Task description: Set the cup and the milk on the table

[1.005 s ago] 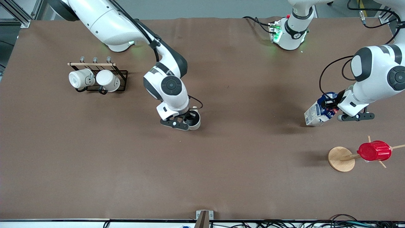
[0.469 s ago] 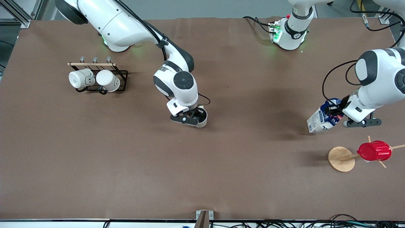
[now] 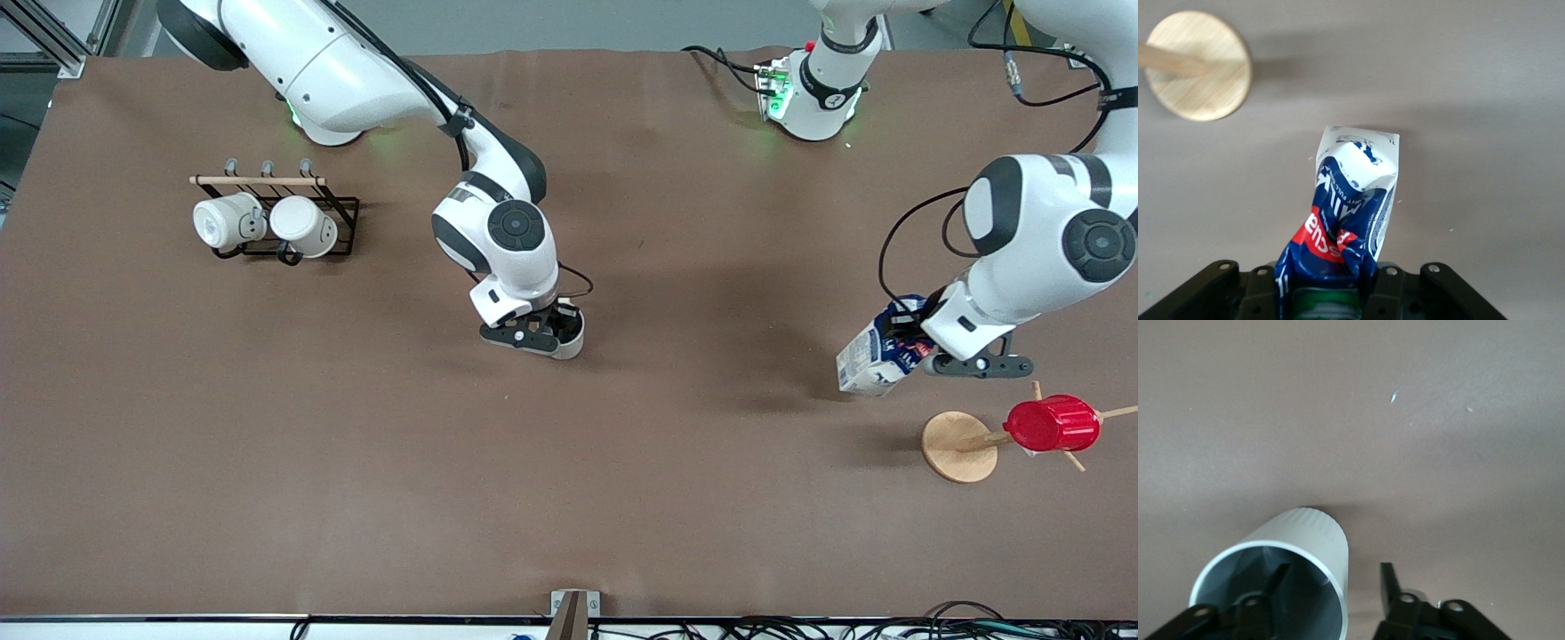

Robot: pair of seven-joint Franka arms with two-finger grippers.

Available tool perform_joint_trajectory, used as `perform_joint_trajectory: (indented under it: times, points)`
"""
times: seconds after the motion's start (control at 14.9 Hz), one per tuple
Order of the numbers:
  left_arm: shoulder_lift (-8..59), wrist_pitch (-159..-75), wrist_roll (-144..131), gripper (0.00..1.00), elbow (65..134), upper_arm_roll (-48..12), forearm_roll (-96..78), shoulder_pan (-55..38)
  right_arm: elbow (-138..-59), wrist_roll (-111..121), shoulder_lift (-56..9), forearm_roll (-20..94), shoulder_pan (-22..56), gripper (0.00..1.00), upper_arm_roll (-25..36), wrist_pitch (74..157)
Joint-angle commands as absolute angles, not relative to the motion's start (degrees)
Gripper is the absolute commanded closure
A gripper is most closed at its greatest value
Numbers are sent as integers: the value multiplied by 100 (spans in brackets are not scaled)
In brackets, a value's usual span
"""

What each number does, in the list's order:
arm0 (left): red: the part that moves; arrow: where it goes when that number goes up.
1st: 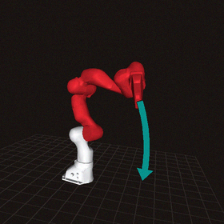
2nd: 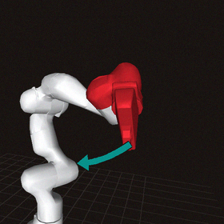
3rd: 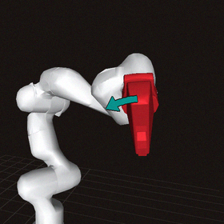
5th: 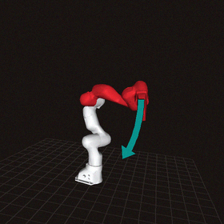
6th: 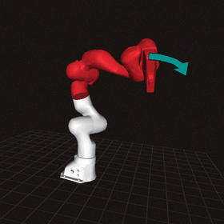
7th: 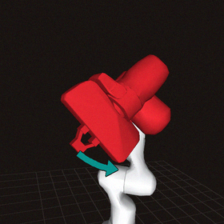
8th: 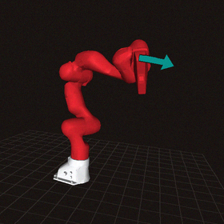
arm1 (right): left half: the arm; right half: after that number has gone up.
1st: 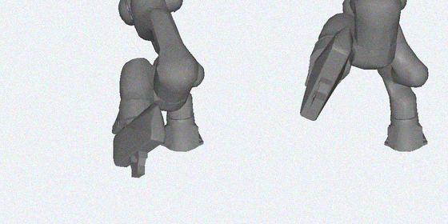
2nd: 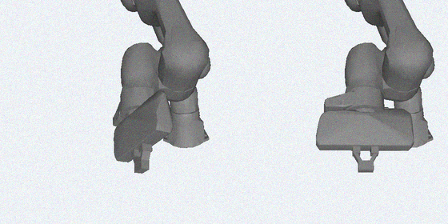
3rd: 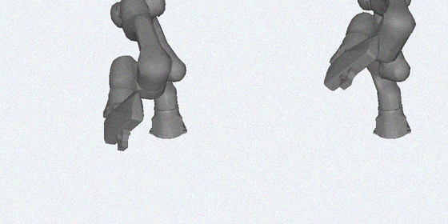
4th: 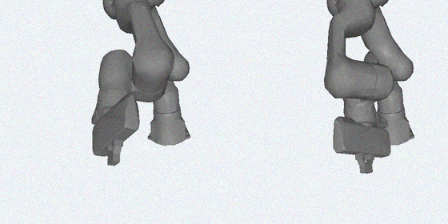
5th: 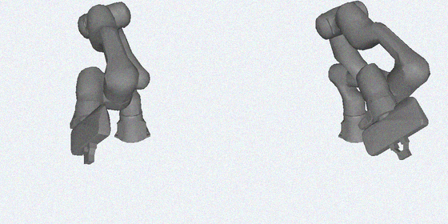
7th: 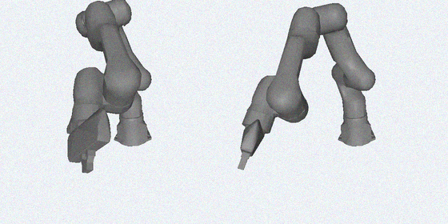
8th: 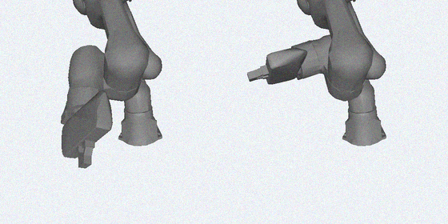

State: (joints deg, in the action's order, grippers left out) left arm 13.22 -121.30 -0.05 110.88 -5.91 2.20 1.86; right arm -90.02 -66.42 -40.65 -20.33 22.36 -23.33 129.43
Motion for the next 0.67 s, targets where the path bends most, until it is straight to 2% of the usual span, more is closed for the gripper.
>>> perform_joint_trajectory:
  times: [0.0,0.13,0.4,0.6]
  points:
    - [1643,-12032,-62,92,10662,-580,237,-69,-9044,-6680,-3589,-2162,1830,0,-2504,12527]
    - [1827,-12032,-53,92,10417,-589,229,-289,-9044,-6436,-2974,-2162,1452,0,-2522,11868]
    - [1960,-12032,-438,92,10073,-580,220,-851,-9044,-5283,-1848,-2048,573,0,-2426,11128]
    - [2196,-12032,-1096,92,9792,-580,211,-1509,-9026,-4785,-1232,-1664,519,0,-1558,11066]
